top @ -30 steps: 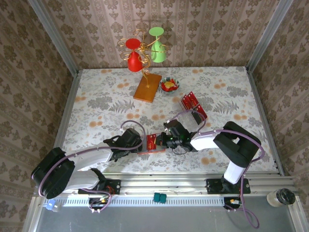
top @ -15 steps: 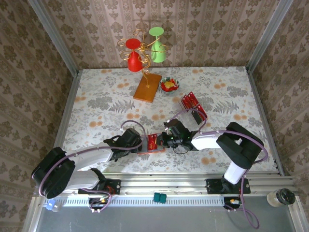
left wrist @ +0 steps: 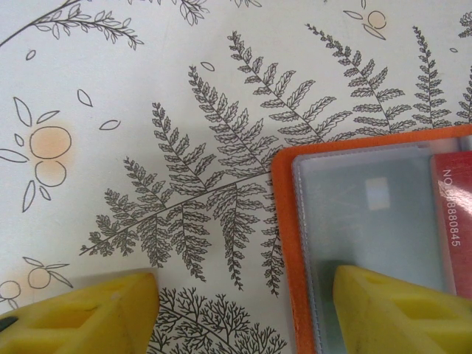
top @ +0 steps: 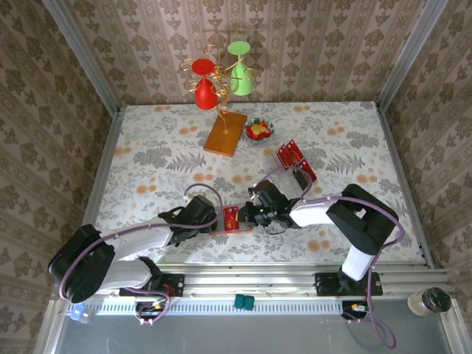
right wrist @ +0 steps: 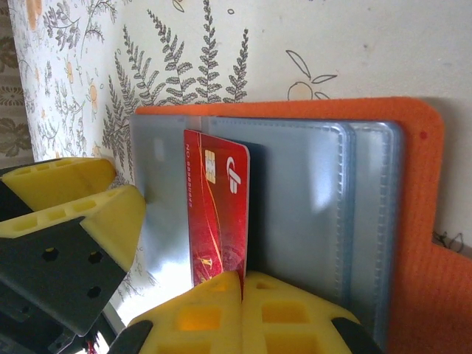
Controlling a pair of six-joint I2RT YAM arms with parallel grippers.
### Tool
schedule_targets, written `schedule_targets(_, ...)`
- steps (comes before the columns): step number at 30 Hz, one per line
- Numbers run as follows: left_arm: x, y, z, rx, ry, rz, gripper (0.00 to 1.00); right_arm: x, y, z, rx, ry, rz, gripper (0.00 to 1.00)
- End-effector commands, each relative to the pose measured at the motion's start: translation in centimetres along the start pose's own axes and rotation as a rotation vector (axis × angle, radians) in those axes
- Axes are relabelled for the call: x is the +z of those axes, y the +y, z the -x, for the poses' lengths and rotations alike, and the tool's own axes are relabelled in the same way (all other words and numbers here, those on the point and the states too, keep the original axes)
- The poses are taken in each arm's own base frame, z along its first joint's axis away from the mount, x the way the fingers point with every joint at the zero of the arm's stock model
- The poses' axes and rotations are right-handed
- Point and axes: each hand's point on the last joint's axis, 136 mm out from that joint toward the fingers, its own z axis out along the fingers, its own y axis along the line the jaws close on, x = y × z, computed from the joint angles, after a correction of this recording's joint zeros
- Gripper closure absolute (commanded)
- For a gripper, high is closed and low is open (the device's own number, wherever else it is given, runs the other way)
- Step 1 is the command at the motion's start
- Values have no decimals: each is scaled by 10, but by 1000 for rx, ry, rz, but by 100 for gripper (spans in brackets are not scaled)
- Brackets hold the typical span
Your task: Put the credit cards into the card holder
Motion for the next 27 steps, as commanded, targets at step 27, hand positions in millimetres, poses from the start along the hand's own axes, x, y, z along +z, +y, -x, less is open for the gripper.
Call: schedule_targets(27, 9, 3, -22, 5, 76, 0, 34, -25, 2, 8, -102, 76, -146, 74)
